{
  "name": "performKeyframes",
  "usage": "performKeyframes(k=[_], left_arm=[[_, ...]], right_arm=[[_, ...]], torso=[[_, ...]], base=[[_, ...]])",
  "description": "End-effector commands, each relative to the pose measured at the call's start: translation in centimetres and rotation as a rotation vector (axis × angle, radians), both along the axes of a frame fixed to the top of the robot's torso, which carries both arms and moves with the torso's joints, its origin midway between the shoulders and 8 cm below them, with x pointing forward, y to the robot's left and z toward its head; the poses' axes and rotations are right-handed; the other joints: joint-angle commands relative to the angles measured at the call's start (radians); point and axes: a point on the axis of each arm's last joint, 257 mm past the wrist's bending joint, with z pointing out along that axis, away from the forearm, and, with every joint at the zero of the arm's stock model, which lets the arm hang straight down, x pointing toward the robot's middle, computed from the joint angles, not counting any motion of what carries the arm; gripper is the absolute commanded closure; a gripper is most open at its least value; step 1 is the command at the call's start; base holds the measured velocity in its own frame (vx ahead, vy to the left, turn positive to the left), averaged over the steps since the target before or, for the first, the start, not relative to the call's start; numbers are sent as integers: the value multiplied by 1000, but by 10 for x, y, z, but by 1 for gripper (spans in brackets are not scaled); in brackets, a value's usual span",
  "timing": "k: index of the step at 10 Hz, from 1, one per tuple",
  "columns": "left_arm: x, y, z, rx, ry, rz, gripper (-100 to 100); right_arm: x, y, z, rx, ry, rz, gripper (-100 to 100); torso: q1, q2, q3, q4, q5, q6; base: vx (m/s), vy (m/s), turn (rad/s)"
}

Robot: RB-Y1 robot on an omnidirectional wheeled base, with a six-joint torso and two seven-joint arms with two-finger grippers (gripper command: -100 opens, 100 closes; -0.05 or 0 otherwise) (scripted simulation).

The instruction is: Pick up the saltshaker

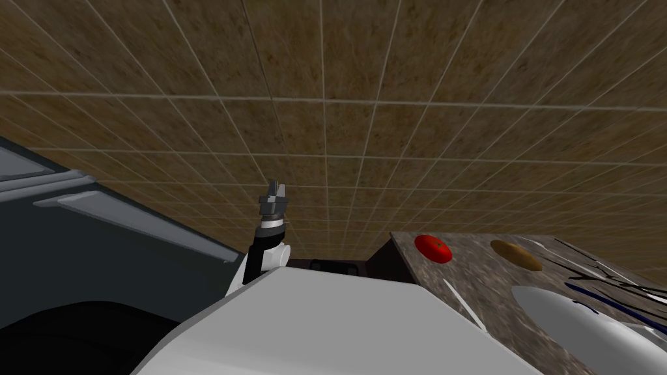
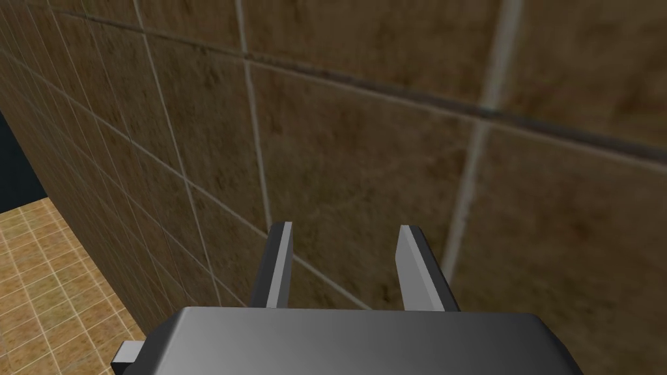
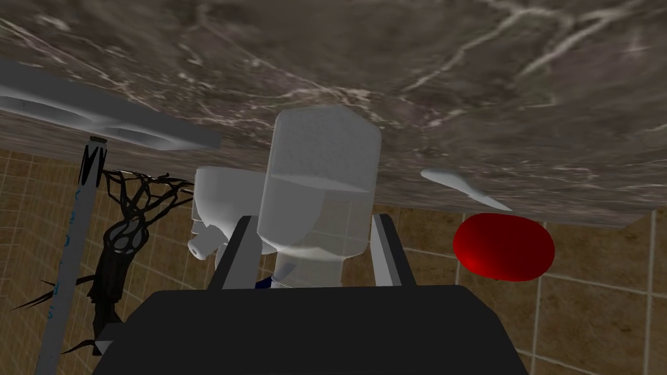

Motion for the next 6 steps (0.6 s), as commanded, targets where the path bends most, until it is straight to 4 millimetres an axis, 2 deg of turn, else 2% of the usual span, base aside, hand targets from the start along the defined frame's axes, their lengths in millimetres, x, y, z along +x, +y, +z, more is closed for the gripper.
performKeyframes(k=[1,3,4,5,6], left_arm=[[0,0,0,0,0,0,0],[0,0,0,0,0,0,0],[0,0,0,0,0,0,0],[0,0,0,0,0,0,0],[0,0,0,0,0,0,0]], right_arm=[[0,0,0,0,0,0,100],[0,0,0,-1,1,0,100],[0,0,0,-1,1,0,0],[4,-5,2,-8,1,-6,100],[10,-8,7,-9,-5,-1,100]], torso=[[0,0,0,0,0,0],[0,0,0,0,0,0],[0,1,0,0,0,0],[-1,1,1,0,0,0],[1,3,2,1,0,-1]], base=[[0,0,0],[0,0,0],[0,0,0],[-57,25,126],[-123,43,197]])
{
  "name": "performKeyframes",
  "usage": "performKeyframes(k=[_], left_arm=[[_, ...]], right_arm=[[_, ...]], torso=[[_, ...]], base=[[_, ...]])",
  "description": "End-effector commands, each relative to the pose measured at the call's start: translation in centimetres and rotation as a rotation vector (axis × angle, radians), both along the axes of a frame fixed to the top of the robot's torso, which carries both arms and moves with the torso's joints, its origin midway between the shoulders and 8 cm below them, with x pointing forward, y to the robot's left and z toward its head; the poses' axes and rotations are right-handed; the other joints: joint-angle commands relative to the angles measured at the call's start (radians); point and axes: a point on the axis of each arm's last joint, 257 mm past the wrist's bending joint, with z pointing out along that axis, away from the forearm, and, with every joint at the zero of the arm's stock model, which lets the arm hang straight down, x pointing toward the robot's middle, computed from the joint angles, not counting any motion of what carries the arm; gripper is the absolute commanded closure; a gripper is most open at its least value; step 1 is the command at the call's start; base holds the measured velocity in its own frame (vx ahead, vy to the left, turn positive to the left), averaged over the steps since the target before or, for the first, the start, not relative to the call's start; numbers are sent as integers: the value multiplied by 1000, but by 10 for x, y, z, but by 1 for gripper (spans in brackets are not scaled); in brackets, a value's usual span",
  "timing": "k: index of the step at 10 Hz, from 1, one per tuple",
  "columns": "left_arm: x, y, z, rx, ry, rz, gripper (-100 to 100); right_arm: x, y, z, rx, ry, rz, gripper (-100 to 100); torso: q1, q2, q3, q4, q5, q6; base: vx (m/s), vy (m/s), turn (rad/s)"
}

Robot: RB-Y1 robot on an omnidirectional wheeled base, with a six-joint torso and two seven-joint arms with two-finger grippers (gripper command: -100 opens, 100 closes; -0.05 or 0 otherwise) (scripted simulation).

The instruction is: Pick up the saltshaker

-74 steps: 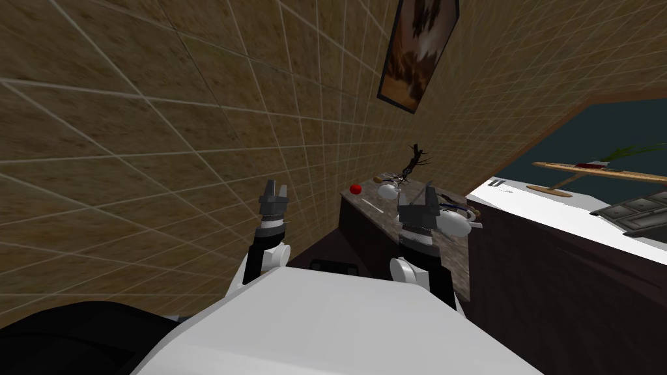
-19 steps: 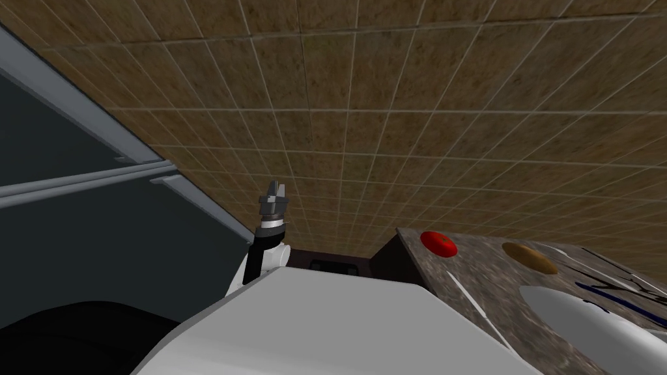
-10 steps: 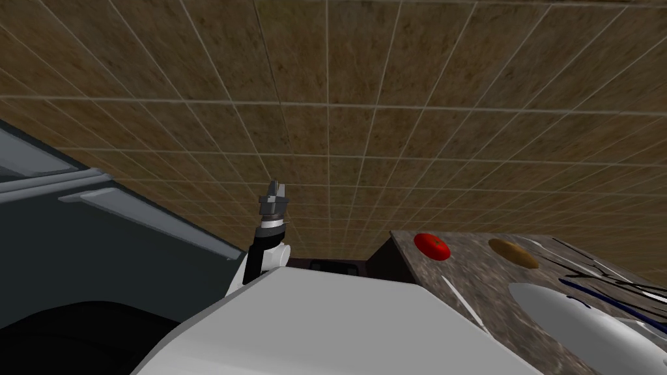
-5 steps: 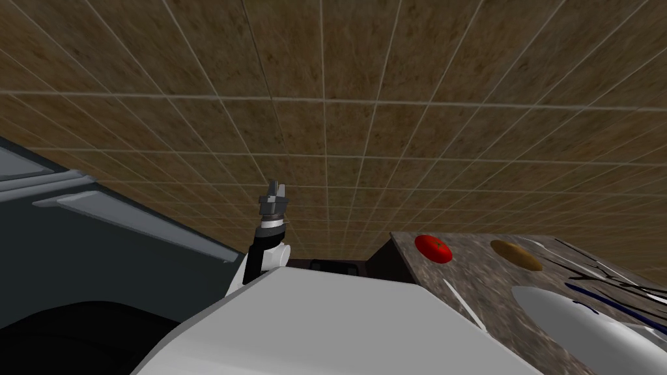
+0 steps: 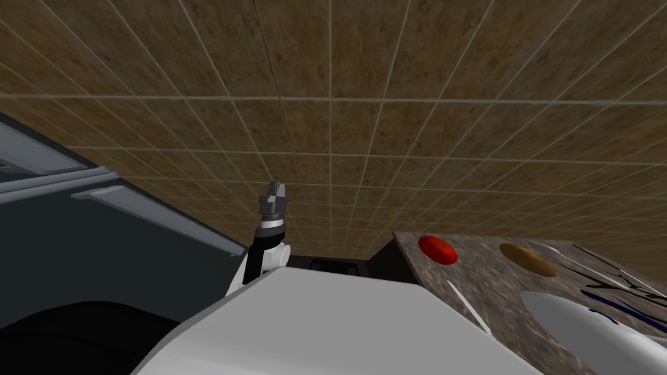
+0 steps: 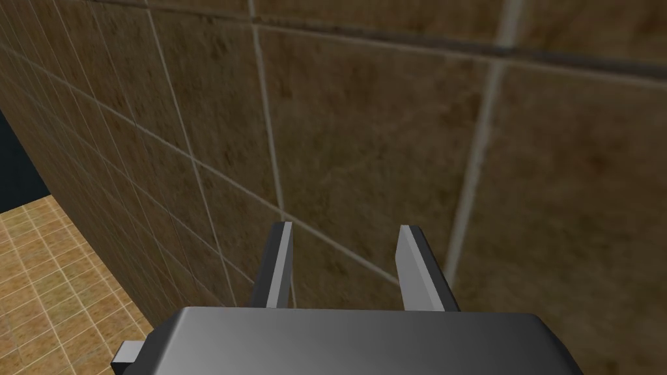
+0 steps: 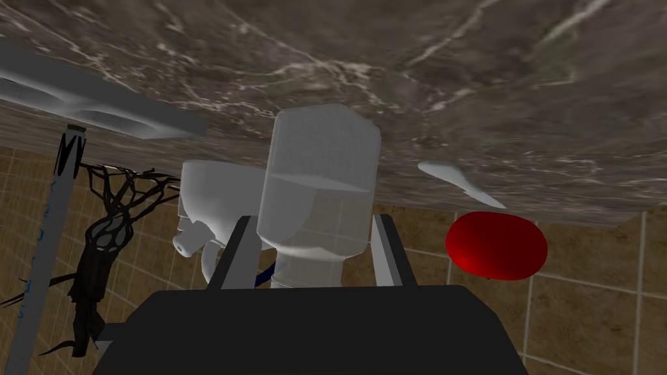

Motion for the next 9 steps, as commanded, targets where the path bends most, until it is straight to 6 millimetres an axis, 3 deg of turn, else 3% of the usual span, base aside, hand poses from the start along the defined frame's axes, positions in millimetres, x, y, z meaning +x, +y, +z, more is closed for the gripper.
performKeyframes(k=[1,9], left_arm=[[0,0,0,0,0,0,0],[0,0,0,0,0,0,0]], right_arm=[[1,-6,2,-10,4,-16,100],[13,-22,10,-19,2,-73,100]], torso=[[0,0,0,0,0,0],[0,-1,0,0,0,2]], base=[[-108,30,59],[-69,37,73]])
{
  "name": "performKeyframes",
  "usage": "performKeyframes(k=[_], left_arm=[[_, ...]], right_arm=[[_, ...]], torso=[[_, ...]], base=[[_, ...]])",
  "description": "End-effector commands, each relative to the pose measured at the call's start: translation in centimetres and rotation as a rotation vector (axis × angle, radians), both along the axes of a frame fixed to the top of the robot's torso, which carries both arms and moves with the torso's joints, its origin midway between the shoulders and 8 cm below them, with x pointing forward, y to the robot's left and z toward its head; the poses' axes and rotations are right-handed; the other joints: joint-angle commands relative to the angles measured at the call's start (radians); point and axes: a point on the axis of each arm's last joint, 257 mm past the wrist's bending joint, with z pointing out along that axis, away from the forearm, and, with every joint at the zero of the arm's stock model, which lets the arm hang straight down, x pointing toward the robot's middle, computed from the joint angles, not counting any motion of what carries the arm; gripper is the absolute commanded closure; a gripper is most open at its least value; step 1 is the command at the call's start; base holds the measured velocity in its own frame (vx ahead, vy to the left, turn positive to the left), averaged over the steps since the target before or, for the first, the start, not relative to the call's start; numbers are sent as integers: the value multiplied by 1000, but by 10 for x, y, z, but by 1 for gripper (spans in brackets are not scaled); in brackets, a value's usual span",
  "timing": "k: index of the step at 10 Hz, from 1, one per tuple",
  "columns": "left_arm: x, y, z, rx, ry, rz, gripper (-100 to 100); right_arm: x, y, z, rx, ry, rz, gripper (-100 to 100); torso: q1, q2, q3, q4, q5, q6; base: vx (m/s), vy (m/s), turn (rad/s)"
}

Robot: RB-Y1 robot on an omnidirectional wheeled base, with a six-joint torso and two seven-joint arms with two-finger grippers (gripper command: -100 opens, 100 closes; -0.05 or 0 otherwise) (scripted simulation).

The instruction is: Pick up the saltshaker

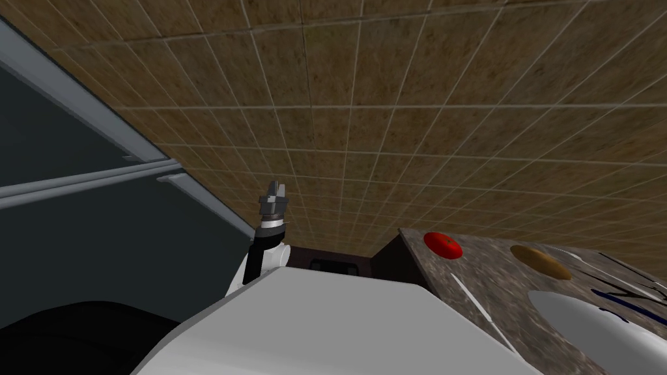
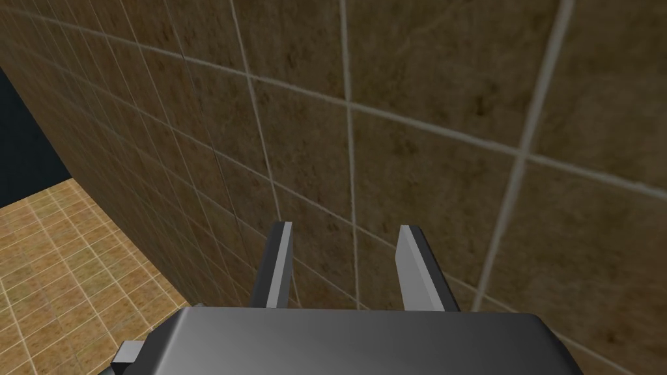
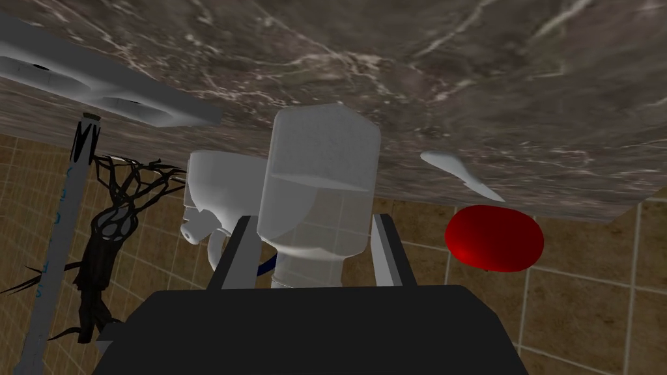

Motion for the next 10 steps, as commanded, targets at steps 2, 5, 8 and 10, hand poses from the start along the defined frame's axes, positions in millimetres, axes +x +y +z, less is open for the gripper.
performKeyframes(k=[2,5,8,10], left_arm=[[0,0,0,0,0,0,0],[0,0,0,0,0,0,0],[0,0,0,0,0,0,0],[0,0,0,0,0,0,0]], right_arm=[[1,-4,0,1,1,-26,100],[6,-3,-1,21,-3,-57,100],[4,-5,-3,25,2,-89,100],[5,-4,-3,26,0,-83,0]], torso=[[0,1,0,0,0,-1],[0,0,0,0,0,0],[1,1,0,0,0,0],[-1,-2,-1,0,0,1]], base=[[-78,38,87],[-67,37,93],[-63,45,66],[-10,6,-1]])
